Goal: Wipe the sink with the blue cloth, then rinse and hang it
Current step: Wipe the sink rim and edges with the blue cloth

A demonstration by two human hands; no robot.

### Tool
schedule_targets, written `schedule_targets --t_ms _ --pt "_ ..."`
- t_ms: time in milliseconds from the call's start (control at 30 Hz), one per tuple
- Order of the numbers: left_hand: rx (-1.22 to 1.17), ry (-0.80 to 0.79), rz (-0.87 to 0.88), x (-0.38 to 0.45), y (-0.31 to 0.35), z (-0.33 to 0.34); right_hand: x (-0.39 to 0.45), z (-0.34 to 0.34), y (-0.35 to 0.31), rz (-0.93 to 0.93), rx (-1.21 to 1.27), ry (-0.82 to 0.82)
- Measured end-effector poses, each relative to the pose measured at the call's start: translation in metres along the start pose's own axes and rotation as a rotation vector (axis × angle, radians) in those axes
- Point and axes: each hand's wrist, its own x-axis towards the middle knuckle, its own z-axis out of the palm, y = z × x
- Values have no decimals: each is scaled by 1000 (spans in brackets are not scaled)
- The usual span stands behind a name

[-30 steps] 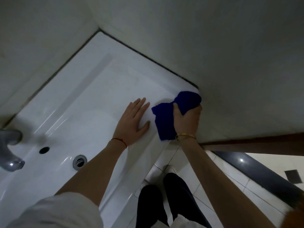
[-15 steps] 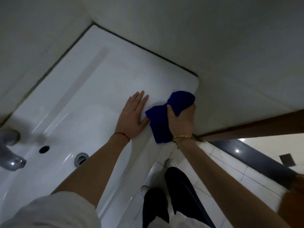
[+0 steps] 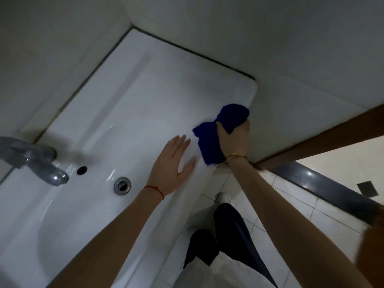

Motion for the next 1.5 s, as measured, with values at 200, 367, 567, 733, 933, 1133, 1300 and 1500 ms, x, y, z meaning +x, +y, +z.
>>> schedule_targets --t_ms 200,367,567,733,933,1133,1300,1500 --pt "-86 -62 -21 -53 38 4 -53 7 15 0 2 -61" --pt "-86 -59 -116 -72 43 7 -30 0 2 5 -117 -83" --pt "-78 -15 -200 -94 48 12 -37 4 3 32 -69 -19" --pt "-126 36 -206 -97 55 16 -86 16 26 3 33 -37" --pt "-151 69 -207 -95 54 17 -77 17 24 16 35 -68" --pt "-127 65 -249 -99 53 19 -31 15 6 27 -37 22" --pt "-155 80 -246 -96 58 14 -50 22 22 17 85 4" --pt "-181 71 -291 -97 53 20 -50 16 24 -6 29 -70"
